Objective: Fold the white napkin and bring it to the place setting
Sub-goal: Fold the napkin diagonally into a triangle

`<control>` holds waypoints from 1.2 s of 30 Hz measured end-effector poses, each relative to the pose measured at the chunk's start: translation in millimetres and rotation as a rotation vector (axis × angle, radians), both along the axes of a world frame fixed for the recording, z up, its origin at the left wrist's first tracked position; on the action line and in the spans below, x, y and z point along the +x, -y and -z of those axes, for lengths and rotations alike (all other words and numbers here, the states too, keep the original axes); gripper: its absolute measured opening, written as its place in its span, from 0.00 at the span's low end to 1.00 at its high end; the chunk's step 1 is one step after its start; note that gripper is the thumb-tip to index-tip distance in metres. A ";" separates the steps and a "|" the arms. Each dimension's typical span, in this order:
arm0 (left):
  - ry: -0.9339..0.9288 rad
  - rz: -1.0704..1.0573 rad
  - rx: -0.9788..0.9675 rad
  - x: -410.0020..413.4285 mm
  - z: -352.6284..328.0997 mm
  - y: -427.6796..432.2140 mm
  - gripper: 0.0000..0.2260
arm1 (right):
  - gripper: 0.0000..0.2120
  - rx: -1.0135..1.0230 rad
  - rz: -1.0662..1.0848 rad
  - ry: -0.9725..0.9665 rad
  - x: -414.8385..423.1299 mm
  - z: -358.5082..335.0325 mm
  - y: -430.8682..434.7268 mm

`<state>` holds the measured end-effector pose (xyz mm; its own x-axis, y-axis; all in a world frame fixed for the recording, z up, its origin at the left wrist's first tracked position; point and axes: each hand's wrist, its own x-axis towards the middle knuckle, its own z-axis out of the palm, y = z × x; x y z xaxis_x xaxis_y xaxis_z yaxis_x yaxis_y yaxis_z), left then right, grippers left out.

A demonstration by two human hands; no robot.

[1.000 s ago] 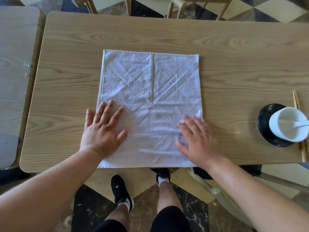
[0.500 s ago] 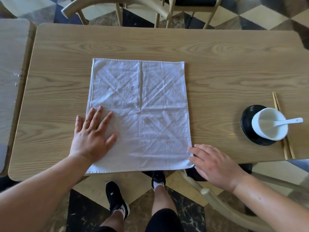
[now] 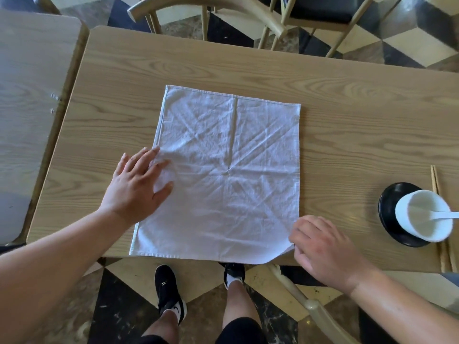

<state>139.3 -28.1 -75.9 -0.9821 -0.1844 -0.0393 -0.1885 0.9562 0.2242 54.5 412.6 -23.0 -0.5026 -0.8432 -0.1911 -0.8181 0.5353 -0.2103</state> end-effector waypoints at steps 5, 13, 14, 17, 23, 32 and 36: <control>0.043 -0.073 -0.004 -14.3 -0.8 31.3 0.29 | 0.04 -0.055 0.309 0.172 -26.3 -13.8 53.3; 0.022 -0.057 -0.016 -13.0 8.6 37.3 0.27 | 0.04 -0.246 0.483 0.434 -73.9 -11.1 154.0; 0.020 -0.055 -0.020 -13.5 9.1 37.6 0.27 | 0.04 -0.264 0.480 0.447 -78.9 -9.6 167.1; 0.007 -0.053 -0.032 -14.6 10.0 37.8 0.27 | 0.04 -0.291 0.467 0.456 -94.5 -5.0 203.1; 0.007 -0.059 -0.044 -14.4 16.2 40.9 0.25 | 0.03 -0.330 0.451 0.475 -123.1 5.0 266.5; -0.027 -0.052 -0.046 -13.1 18.4 45.6 0.23 | 0.03 -0.324 0.415 0.409 -179.3 16.3 349.0; -0.048 -0.056 -0.055 -14.0 18.7 46.2 0.22 | 0.04 -0.292 0.374 0.383 -204.4 20.8 377.0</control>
<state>125.3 -74.3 -94.5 -0.9706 -0.2400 0.0189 -0.2327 0.9554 0.1818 -149.9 35.6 -43.8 -0.7158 -0.6678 -0.2041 -0.4231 0.6473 -0.6340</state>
